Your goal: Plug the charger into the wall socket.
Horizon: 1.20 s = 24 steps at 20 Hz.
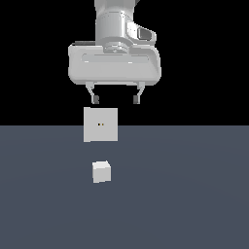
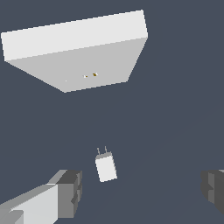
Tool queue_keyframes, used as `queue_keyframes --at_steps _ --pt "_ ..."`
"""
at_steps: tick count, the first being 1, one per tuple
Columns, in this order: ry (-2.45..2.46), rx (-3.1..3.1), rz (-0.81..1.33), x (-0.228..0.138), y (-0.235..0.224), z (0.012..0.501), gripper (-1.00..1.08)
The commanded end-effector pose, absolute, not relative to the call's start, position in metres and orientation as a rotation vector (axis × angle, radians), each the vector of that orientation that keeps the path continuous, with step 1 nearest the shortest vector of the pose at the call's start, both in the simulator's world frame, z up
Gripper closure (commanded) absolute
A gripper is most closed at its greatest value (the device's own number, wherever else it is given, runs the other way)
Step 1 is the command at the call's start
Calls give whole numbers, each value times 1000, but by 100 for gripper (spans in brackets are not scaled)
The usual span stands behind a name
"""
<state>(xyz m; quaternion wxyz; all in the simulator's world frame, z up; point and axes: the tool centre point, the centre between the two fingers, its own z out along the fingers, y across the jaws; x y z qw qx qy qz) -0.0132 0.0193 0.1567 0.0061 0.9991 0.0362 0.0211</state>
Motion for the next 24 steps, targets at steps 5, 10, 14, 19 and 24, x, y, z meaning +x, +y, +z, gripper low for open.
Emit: queue_keyframes --at_steps 5,10,14,19,24 --pt "183 3132 163 -25 24 142 -92" --pt "245 3133 251 -35 28 128 -92" --pt "295 3131 322 -42 31 116 -92" --pt "357 3125 409 -50 35 101 -92" --pt "416 3118 493 -57 39 86 -92"
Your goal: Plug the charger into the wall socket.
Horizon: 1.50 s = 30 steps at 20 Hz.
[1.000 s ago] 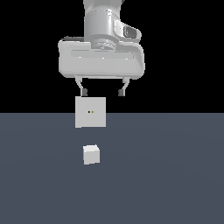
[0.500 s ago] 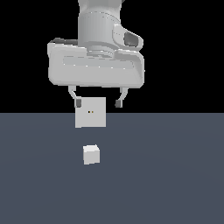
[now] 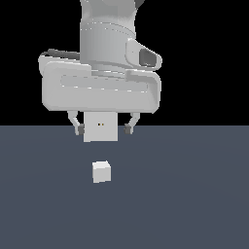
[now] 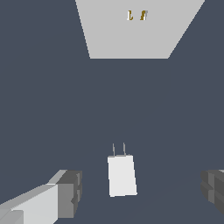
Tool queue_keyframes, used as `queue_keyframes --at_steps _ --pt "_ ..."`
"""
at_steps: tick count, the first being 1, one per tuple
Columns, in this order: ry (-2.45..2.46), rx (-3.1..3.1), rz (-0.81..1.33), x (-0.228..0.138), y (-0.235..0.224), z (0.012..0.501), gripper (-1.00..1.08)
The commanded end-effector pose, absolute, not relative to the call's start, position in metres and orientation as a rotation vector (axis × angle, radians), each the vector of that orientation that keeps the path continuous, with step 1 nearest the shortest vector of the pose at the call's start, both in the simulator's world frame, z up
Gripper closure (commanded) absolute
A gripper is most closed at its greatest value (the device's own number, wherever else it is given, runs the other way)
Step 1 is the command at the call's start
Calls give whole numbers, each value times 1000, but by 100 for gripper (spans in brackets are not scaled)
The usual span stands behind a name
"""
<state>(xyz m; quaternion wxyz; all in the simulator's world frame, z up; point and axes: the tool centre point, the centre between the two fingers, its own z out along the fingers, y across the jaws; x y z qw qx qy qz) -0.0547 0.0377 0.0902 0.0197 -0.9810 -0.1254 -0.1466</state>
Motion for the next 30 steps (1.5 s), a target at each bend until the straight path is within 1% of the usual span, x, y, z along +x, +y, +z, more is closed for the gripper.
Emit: queue_keyframes --at_steps 1,11,21,30 --pt "-414 -3029 -493 -58 39 83 -92" --pt "-475 -2989 -577 -63 44 66 -92" --pt "-481 -2985 -584 -64 44 60 -92" --pt "-487 -2985 -587 -65 44 27 -92"
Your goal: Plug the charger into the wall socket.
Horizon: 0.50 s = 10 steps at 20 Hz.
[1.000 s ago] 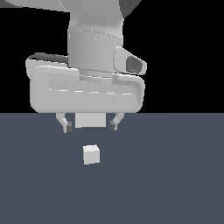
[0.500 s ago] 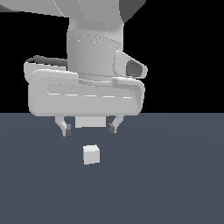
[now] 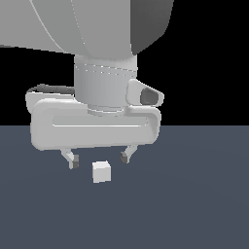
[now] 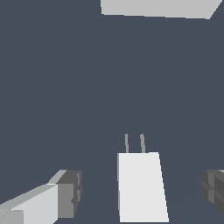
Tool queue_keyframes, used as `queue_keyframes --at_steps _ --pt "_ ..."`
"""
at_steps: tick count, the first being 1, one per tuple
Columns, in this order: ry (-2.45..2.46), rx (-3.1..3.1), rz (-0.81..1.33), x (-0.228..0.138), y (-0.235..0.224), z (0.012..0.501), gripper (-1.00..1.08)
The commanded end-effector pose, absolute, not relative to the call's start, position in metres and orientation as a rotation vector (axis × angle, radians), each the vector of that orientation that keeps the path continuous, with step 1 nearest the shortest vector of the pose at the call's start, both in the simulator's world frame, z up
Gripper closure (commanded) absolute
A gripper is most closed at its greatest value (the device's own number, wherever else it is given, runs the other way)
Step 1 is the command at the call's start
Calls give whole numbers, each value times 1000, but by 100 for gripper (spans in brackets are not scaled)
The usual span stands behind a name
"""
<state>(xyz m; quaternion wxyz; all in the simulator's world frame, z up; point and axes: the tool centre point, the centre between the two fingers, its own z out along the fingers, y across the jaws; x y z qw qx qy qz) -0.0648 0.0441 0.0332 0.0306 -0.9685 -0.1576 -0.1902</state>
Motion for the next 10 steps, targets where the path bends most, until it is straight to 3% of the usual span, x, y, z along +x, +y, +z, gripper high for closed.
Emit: queue_keyframes --at_steps 1,8,9,10 --pt "-487 -2985 -587 -65 44 23 -92" --pt "-489 -2984 -589 -65 44 12 -92" --pt "-489 -2984 -589 -65 44 12 108" --pt "-489 -2984 -589 -65 44 12 108"
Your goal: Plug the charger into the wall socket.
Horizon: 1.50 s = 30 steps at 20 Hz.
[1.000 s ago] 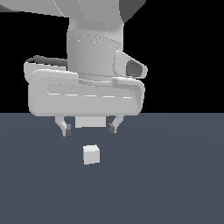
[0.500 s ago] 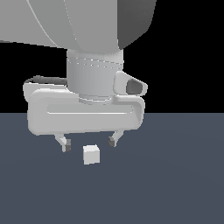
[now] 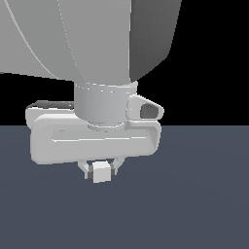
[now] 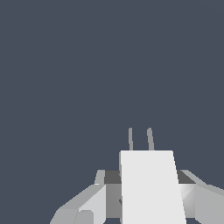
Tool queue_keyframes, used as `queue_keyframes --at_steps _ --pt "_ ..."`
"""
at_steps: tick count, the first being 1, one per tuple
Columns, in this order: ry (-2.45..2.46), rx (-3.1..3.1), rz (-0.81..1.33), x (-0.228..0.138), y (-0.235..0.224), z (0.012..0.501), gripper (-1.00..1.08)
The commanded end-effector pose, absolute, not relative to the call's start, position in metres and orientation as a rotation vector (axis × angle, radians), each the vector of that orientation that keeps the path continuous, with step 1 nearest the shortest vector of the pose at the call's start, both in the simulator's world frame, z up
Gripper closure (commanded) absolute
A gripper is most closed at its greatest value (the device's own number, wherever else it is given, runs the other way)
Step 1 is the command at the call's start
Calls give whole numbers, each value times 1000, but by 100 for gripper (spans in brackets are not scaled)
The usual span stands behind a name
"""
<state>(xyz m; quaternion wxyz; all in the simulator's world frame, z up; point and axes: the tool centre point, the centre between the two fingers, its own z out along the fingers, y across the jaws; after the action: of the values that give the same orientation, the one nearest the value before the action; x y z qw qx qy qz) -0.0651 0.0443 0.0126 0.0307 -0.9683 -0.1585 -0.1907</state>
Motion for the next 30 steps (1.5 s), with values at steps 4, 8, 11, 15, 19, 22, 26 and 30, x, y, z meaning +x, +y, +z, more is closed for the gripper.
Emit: queue_keyframes --at_steps 4,8,11,15,19,22,26,30 --pt "-489 -2984 -589 -65 44 12 108" --pt "-489 -2984 -589 -65 44 12 108" --pt "-487 -2984 -589 -64 44 13 108" --pt "-478 -2986 -590 -59 45 21 108" --pt "-462 -2989 -591 -48 47 35 108" --pt "-444 -2993 -592 -37 49 49 108" --pt "-417 -2999 -594 -19 51 72 108" --pt "-397 -3005 -595 -6 52 88 108"
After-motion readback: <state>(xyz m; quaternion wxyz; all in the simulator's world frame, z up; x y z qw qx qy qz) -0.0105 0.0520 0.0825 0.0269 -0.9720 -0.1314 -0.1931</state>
